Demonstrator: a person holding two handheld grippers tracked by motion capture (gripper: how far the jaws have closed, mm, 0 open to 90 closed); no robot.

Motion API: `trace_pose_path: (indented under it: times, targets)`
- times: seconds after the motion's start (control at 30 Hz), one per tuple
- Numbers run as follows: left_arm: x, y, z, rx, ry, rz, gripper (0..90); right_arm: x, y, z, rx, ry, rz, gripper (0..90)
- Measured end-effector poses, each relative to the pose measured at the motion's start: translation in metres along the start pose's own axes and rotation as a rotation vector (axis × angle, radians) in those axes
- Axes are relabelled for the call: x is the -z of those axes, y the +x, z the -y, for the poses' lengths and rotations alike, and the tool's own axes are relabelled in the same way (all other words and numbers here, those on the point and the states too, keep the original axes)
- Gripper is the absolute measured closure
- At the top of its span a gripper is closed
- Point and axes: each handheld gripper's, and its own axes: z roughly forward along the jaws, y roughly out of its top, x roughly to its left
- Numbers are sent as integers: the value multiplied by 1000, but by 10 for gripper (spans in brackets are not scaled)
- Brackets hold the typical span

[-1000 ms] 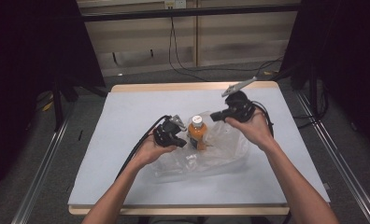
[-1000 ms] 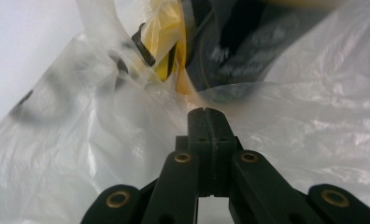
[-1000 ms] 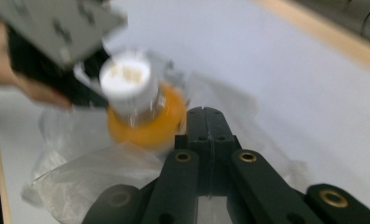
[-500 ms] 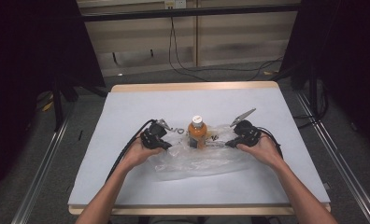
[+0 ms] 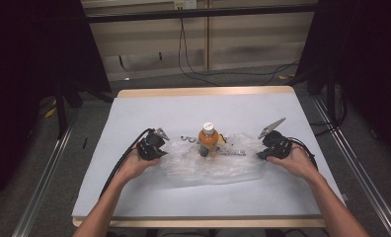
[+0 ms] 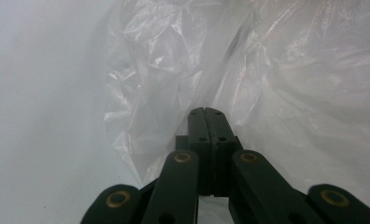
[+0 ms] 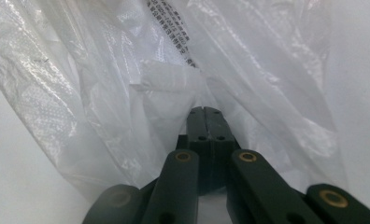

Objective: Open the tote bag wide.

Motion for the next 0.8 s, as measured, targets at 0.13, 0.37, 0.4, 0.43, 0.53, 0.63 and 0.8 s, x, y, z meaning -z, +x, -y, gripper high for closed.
trace_pose_path:
  times: [0.13, 0.37, 0.4, 0.43, 0.53, 0.63, 0.8]
  targets:
    - [22, 1, -17, -29, -72, 17, 900, 8, 13, -19, 25, -73, -23, 900]
    - [39, -1, -52, -40, -145, 22, 900, 5, 30, -52, 58, -103, -48, 900]
    - [39, -1, -52, -40, -145, 22, 900, 3, 32, -56, 61, -99, -46, 900]
    - [33, -3, -61, -47, -147, 56, 900, 0, 35, -59, 68, -102, -52, 900]
    - [10, -4, -70, -61, -88, 82, 900, -10, 43, -65, 73, -87, -71, 900]
    - [-12, 1, -75, -41, -63, 96, 900, -23, 52, -65, 77, -72, -74, 900]
    - [-34, -2, -80, 18, -56, 83, 900, -38, 64, -58, 92, -30, -82, 900]
